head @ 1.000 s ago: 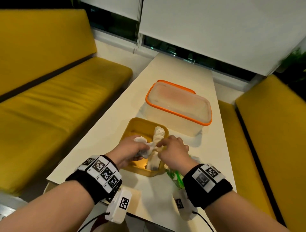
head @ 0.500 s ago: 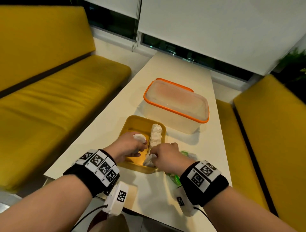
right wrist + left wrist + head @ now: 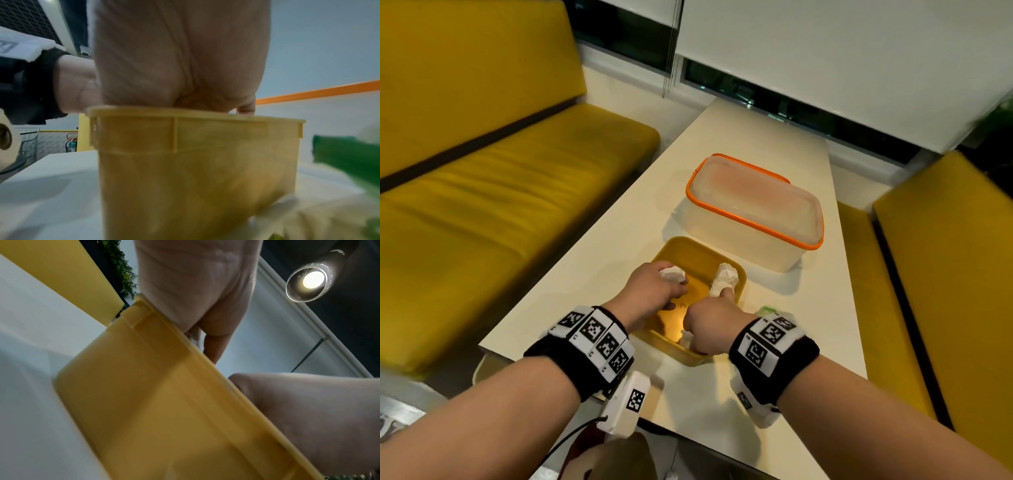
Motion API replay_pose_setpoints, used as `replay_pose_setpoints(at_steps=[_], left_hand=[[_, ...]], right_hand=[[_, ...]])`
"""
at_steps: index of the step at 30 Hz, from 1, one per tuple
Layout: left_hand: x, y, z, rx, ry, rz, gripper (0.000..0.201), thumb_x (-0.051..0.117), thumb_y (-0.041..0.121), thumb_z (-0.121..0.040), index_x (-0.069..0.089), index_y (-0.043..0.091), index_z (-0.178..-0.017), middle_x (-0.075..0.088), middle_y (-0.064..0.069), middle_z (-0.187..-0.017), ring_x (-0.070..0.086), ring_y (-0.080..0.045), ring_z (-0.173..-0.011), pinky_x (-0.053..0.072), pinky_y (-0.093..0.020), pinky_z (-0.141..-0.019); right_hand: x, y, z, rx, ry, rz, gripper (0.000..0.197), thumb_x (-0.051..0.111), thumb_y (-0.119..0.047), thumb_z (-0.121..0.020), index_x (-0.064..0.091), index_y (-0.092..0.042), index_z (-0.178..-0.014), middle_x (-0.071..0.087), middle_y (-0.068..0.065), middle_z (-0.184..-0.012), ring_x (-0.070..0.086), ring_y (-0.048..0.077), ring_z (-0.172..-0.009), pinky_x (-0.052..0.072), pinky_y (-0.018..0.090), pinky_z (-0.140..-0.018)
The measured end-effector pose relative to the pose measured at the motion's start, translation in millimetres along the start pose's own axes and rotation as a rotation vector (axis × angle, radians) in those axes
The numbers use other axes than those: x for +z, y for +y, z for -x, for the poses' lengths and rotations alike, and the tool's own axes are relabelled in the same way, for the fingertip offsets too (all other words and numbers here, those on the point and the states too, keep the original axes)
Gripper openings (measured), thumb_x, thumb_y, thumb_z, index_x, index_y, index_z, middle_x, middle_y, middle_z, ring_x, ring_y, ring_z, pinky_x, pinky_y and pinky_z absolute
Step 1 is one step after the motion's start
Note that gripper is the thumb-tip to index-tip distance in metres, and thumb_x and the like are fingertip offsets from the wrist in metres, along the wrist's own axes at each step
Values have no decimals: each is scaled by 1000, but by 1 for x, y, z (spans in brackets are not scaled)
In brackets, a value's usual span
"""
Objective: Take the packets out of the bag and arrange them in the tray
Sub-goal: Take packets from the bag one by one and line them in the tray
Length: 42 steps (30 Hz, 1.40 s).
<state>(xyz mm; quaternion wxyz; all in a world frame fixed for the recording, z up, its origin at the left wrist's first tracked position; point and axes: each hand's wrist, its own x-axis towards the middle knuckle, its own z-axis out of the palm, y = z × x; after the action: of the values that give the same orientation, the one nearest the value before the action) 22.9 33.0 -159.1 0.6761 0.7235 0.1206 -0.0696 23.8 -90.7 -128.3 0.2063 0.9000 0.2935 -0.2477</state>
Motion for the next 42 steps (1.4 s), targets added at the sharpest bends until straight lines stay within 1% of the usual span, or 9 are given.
replay_pose_setpoints(at_steps=[3, 6, 13, 17, 24, 28, 31, 35, 42], left_hand=[[1, 0, -1, -2, 5, -24, 14, 70, 2, -80, 64, 14, -85, 61, -9, -88, 55, -17, -73, 51, -27, -58], [2, -2, -2, -18, 26, -41, 25, 71, 3, -80, 65, 8, -104, 63, -13, -99, 57, -18, -74, 52, -28, -61], [3, -9, -7, -37, 63, -54, 46, 73, 8, -79, 59, 4, -122, 62, -12, -107, 59, -17, -76, 52, -25, -58], [7, -9, -5, -32, 63, -41, 40, 73, 9, -79, 62, 7, -117, 62, -11, -103, 59, -18, -80, 52, -24, -58], [13, -7, -6, -51, 44, -3, 16, 69, 9, -81, 66, 11, -96, 61, -8, -84, 57, -17, -72, 50, -27, -57], [13, 0, -4, -108, -47, 55, 10, 57, 5, -88, 64, 9, -93, 62, -10, -84, 58, -18, -72, 52, -27, -59], [12, 6, -2, -125, -156, 86, 12, 56, 3, -91, 63, 4, -100, 63, -10, -84, 60, -18, -72, 54, -28, -62], [23, 15, 0, -123, -314, 66, 25, 46, -7, -90, 64, 10, -93, 67, -7, -79, 67, -16, -72, 58, -28, -63], [36, 19, -2, -74, -290, 53, 10, 64, 2, -86, 65, 11, -89, 67, -6, -76, 67, -11, -64, 54, -23, -53]], right_hand=[[4, 3, 0, -41, 54, -39, 8, 53, -25, -88, 61, -21, -89, 49, -3, -73, 47, 24, -86, 23, 51, -96], [7, 3, 0, -39, 31, -49, 23, 54, -24, -89, 63, -24, -110, 51, -2, -87, 51, 25, -101, 22, 50, -96], [16, 5, -6, 63, 96, -45, 11, 55, -28, -87, 63, -22, -87, 52, -2, -76, 54, 27, -97, 20, 52, -101], [18, 7, -6, 130, 102, -80, 16, 55, -35, -86, 55, -22, -76, 45, -3, -65, 54, 27, -97, 18, 52, -102], [19, 7, -8, 165, 163, -105, 10, 50, -21, -86, 55, -23, -77, 50, -1, -79, 52, 28, -104, 14, 52, -105], [10, 20, -4, 185, 155, -204, 15, 59, -36, -81, 63, -23, -87, 53, -1, -80, 48, 25, -96, 22, 51, -96], [2, 37, 6, 237, 295, -325, 23, 55, -45, -84, 63, -25, -90, 59, -1, -85, 51, 24, -92, 26, 47, -90], [2, 42, 17, 184, 599, -798, 23, 57, -42, -87, 56, -25, -102, 64, -1, -95, 59, 21, -89, 43, 34, -79], [9, 48, 15, 247, 663, -885, 9, 64, -24, -83, 56, -26, -79, 64, 2, -83, 58, 22, -80, 41, 27, -65]])
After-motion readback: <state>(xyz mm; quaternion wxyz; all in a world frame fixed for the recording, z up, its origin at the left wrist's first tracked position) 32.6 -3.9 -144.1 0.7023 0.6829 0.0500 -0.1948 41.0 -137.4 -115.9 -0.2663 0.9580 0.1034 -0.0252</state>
